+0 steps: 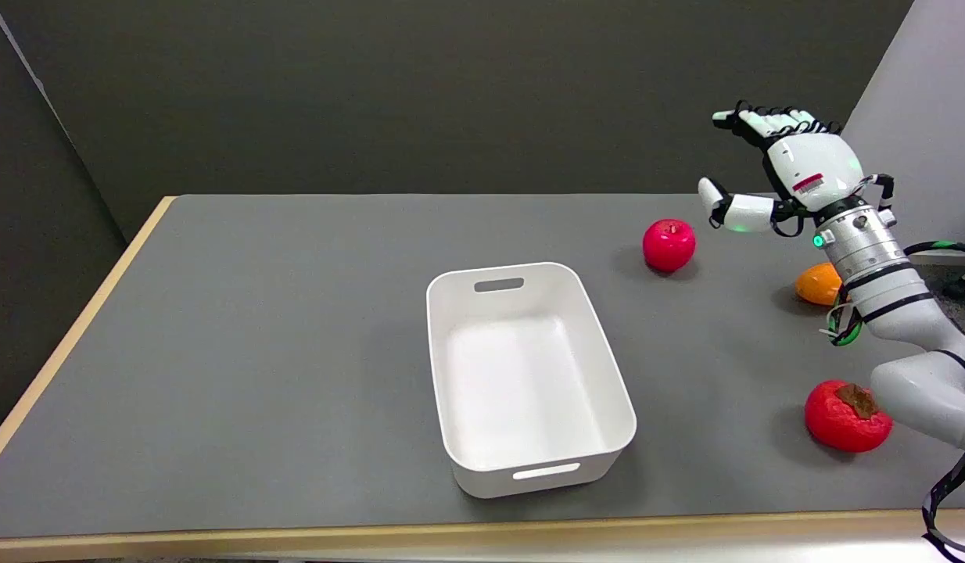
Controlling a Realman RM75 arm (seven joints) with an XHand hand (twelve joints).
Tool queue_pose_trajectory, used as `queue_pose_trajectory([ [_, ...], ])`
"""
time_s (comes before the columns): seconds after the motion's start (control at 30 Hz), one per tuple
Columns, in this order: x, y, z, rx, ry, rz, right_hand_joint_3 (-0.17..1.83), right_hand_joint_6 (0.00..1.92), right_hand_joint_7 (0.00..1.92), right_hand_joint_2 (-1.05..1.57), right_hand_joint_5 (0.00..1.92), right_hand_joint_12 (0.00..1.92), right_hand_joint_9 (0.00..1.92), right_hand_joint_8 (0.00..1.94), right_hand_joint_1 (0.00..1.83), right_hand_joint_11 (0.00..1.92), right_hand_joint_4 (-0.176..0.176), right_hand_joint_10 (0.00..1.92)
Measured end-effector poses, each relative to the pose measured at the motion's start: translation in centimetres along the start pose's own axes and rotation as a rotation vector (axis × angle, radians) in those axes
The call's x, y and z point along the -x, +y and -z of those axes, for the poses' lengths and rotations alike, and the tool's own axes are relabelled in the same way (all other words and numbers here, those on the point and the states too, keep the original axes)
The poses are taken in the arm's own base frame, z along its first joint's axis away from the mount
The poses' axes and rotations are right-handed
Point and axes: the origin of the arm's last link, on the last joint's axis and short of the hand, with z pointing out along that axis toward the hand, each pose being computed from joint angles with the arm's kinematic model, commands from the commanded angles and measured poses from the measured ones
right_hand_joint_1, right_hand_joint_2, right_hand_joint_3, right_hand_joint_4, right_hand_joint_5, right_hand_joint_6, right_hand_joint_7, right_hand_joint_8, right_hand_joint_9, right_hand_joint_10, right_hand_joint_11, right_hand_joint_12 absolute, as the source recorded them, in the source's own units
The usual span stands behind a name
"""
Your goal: Pick up the red apple.
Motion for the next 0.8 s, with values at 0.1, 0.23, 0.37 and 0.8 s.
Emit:
queue_pose_trajectory([
  [0.1,0.3,0.2,0.0,0.004,-0.024,0.016,0.9,0.51,0.42,0.68,0.26,1.34,0.35,0.43,0.3,0.24,0.104,0.83],
  [0.23,0.8,0.4,0.1,0.01,-0.057,0.032,0.88,0.5,0.42,0.68,0.26,1.33,0.34,0.42,0.29,0.24,0.104,0.82],
  [0.37,1.4,0.5,0.1,0.015,-0.091,0.044,0.88,0.5,0.42,0.68,0.26,1.32,0.34,0.42,0.27,0.24,0.105,0.81],
  [0.8,4.4,-0.7,-0.9,-0.011,-0.191,0.053,0.89,0.51,0.42,0.68,0.26,1.32,0.34,0.42,0.24,0.24,0.111,0.81],
])
